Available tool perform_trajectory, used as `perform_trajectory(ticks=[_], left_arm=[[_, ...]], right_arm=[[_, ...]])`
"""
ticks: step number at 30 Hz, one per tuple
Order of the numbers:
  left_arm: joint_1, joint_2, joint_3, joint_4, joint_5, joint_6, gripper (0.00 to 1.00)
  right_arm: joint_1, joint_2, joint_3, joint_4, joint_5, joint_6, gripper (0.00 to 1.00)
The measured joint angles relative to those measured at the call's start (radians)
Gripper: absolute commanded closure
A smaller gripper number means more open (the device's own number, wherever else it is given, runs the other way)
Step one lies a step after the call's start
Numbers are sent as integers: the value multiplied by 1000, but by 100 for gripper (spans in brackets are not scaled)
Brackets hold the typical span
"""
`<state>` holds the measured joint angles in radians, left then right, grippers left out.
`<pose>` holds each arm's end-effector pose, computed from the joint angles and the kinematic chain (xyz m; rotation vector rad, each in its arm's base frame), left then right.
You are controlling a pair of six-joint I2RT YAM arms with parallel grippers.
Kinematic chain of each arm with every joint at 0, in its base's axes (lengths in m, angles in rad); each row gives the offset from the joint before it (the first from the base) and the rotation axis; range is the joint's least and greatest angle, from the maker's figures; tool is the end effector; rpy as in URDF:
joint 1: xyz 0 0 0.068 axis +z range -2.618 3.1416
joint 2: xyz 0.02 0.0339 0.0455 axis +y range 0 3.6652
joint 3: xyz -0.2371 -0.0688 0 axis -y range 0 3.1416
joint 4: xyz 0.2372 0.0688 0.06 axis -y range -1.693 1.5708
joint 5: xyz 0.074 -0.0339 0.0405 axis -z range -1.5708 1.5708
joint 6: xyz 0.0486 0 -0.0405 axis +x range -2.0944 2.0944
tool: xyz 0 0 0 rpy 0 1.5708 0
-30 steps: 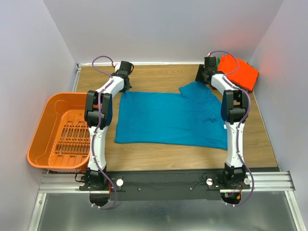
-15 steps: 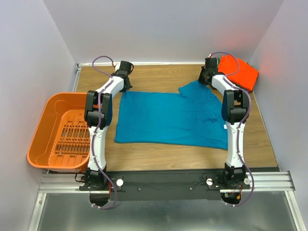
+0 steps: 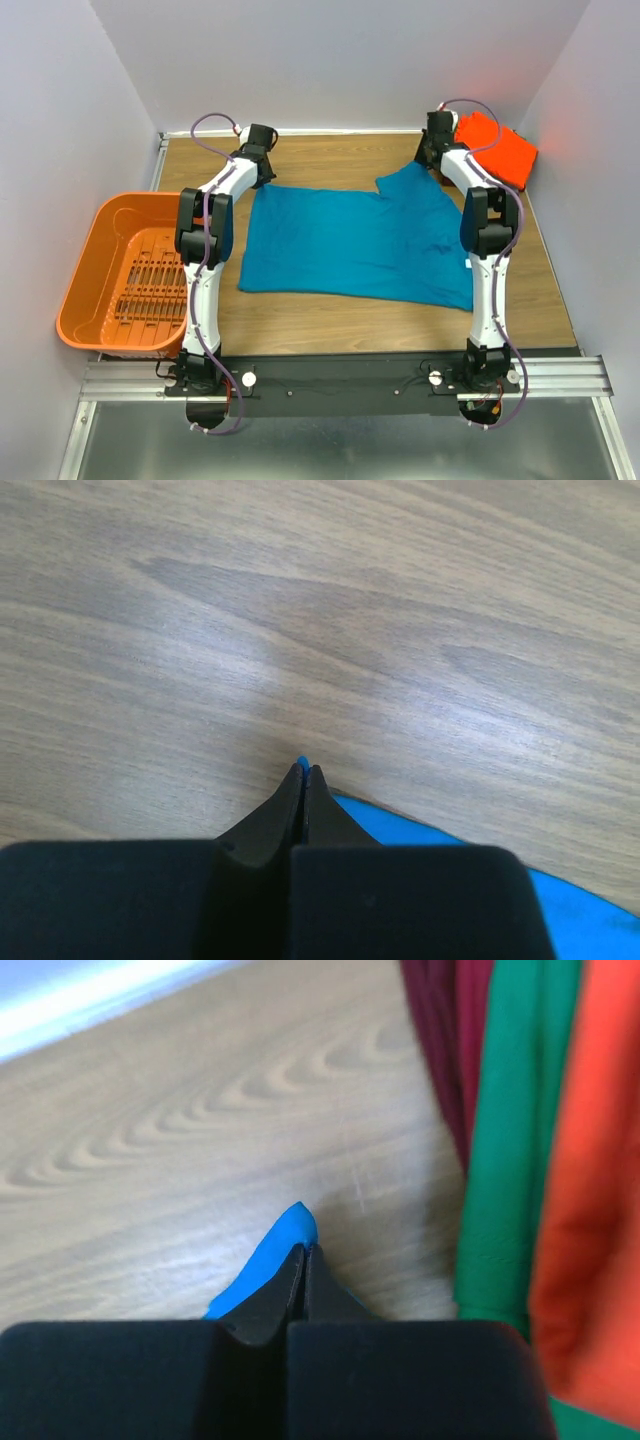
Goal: Fold and stack the t-shirts
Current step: Fold the tshirt
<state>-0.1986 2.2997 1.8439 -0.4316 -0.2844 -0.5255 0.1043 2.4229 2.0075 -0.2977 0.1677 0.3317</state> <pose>0.4865 -0.0840 0.1463 -0.5126 2.3552 0.0191 0.5299 0.0473 0.1490 0.3443 2.2459 0.0382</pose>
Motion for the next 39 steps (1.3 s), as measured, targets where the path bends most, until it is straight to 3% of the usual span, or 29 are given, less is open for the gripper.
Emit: perform_trajectory(ticks=[8, 16, 25, 39], left_arm=[[0, -2, 48, 8, -19, 0, 100], [0, -2, 131, 23, -30, 2, 100], [3, -35, 39, 29, -60, 1, 100], [14, -242, -229, 95, -4, -41, 100]], right_arm=[[-9, -61, 74, -7, 30, -1, 99], [-15, -148, 24, -6, 31, 0, 99], [-14, -368, -211, -4, 27, 19, 99], [-14, -788, -699, 29, 35, 107, 99]])
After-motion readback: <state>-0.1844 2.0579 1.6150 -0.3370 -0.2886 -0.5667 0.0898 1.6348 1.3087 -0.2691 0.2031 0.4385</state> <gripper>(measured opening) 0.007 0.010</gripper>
